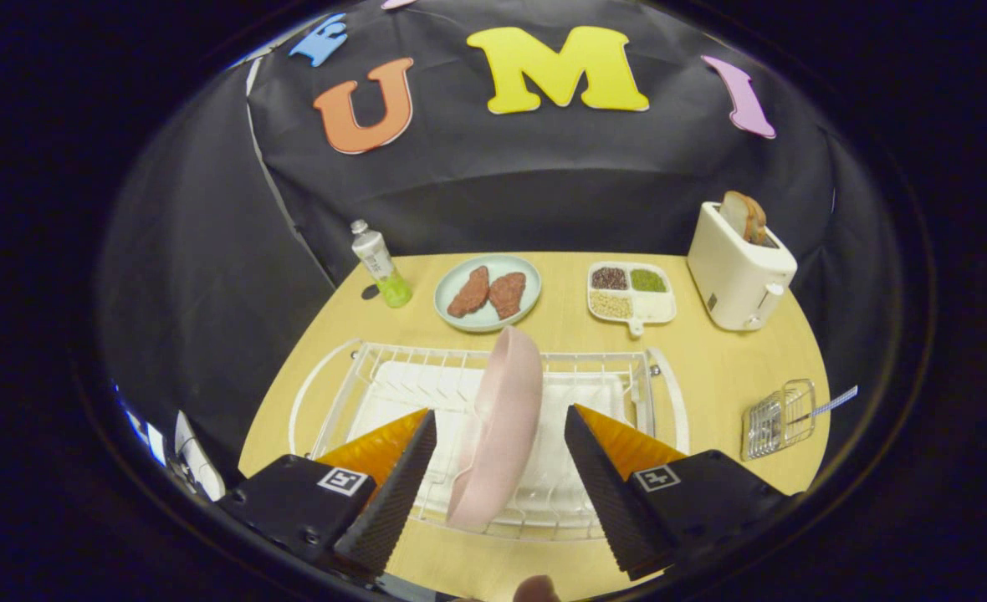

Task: Take the plate from the dish rack, then take the spoon from the basket and place it into the plate.

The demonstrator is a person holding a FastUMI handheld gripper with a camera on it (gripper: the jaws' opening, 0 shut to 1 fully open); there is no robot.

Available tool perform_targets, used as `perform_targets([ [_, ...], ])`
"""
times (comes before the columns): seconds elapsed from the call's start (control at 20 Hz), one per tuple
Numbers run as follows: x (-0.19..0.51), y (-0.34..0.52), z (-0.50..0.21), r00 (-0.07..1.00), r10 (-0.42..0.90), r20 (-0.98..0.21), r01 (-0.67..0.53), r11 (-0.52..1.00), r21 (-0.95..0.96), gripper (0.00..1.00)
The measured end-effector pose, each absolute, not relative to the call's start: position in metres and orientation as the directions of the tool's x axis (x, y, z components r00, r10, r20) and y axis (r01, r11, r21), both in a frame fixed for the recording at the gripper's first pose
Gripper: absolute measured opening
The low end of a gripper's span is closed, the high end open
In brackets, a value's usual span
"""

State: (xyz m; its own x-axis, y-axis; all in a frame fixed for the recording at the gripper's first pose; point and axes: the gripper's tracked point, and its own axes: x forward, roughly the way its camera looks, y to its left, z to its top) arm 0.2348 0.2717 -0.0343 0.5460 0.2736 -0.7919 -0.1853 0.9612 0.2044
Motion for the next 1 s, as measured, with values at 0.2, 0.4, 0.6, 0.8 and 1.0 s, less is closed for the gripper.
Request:
perform_targets([
  [0.2,0.244,0.281,-0.052,0.502,0.246,-0.829,-0.160,0.969,0.190,0.87],
  [0.4,0.243,0.285,-0.065,0.456,0.165,-0.875,-0.106,0.986,0.131,0.63],
  [0.6,0.235,0.288,-0.062,0.415,0.075,-0.907,-0.042,0.997,0.063,0.44],
  [0.8,0.237,0.286,-0.041,0.425,-0.011,-0.905,0.002,1.000,-0.012,0.40],
  [1.0,0.238,0.271,-0.014,0.479,-0.079,-0.874,0.009,0.996,-0.085,0.37],
])
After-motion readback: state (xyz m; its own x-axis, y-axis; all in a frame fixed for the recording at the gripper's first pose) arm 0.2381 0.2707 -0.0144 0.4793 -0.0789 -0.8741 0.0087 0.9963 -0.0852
